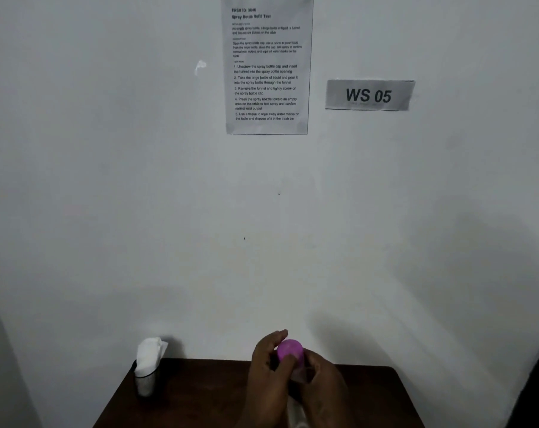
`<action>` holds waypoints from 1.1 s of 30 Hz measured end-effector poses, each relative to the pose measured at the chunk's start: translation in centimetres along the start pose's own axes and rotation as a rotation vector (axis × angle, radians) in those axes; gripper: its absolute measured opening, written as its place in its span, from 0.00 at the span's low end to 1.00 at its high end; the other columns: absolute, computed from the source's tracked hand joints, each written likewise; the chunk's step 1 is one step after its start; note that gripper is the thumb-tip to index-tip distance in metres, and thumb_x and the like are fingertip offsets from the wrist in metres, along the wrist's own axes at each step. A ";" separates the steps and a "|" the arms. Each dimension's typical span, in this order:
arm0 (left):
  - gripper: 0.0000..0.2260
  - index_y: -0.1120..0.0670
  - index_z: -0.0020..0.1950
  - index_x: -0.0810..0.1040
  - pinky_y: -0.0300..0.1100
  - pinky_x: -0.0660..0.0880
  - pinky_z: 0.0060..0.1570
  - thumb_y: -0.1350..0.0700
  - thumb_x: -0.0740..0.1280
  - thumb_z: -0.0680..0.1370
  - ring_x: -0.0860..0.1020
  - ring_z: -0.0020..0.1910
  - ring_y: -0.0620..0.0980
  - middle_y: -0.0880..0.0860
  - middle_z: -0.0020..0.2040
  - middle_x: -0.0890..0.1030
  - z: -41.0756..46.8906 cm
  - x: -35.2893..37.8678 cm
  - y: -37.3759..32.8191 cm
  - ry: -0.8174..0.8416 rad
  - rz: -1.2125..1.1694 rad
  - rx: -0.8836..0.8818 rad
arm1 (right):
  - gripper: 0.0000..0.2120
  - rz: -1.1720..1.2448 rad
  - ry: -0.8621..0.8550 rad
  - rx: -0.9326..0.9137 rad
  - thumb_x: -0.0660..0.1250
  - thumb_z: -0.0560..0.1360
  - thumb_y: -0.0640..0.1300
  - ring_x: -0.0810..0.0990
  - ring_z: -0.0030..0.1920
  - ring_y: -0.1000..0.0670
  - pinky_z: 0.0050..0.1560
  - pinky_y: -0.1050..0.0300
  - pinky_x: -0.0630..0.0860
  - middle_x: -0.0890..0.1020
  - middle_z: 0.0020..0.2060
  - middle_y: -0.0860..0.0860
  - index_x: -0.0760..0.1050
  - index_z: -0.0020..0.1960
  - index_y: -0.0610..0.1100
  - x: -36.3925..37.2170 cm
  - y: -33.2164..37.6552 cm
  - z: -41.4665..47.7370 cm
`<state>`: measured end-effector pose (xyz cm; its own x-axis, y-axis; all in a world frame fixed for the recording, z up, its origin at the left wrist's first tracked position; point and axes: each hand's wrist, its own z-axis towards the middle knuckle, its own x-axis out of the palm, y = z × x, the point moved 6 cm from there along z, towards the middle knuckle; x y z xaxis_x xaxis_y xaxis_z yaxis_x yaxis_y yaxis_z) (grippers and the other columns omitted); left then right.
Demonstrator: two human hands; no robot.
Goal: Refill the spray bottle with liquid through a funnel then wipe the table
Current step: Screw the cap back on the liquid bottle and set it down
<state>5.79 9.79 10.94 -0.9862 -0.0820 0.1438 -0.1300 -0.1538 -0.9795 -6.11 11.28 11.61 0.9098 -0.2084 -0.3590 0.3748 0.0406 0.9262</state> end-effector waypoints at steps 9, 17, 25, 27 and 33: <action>0.19 0.50 0.57 0.79 0.40 0.80 0.48 0.63 0.76 0.68 0.82 0.53 0.49 0.49 0.56 0.83 1.0 -1.0 -0.2 -0.008 0.015 0.014 | 0.14 0.008 0.029 -0.068 0.74 0.74 0.42 0.81 0.40 0.67 0.38 0.75 0.72 0.84 0.36 0.67 0.81 0.40 0.63 0.4 1.5 0.4; 0.30 0.49 0.58 0.75 0.46 0.82 0.48 0.52 0.83 0.61 0.83 0.49 0.52 0.49 0.50 0.83 0.9 -1.4 -1.1 -0.047 -0.014 0.038 | 0.19 0.073 0.040 -0.074 0.77 0.70 0.37 0.82 0.39 0.65 0.37 0.74 0.73 0.85 0.37 0.65 0.81 0.41 0.63 1.1 1.6 0.5; 0.22 0.43 0.64 0.77 0.42 0.79 0.52 0.61 0.75 0.73 0.81 0.54 0.48 0.47 0.60 0.80 1.3 -1.5 -0.9 0.005 0.026 0.055 | 0.09 0.082 0.069 -0.071 0.75 0.73 0.41 0.86 0.44 0.54 0.41 0.66 0.79 0.88 0.41 0.55 0.86 0.48 0.55 1.2 1.7 0.4; 0.27 0.44 0.64 0.73 0.45 0.81 0.52 0.57 0.80 0.69 0.83 0.51 0.49 0.50 0.55 0.82 1.3 -1.4 -1.0 0.003 0.016 0.042 | 0.12 0.087 0.039 -0.038 0.74 0.73 0.37 0.85 0.43 0.56 0.39 0.70 0.77 0.87 0.39 0.58 0.85 0.45 0.56 1.1 1.4 0.6; 0.19 0.53 0.57 0.76 0.40 0.80 0.46 0.61 0.78 0.71 0.82 0.54 0.49 0.47 0.63 0.77 2.0 -1.1 -0.5 -0.023 0.007 0.035 | 0.11 -0.005 0.043 -0.074 0.76 0.71 0.43 0.84 0.44 0.60 0.42 0.68 0.77 0.86 0.42 0.61 0.84 0.49 0.59 0.8 1.4 1.0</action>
<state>7.13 7.95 11.57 -0.9844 -0.1058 0.1405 -0.1190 -0.1870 -0.9751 -5.05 10.16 12.70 0.9140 -0.1663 -0.3701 0.3904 0.1125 0.9137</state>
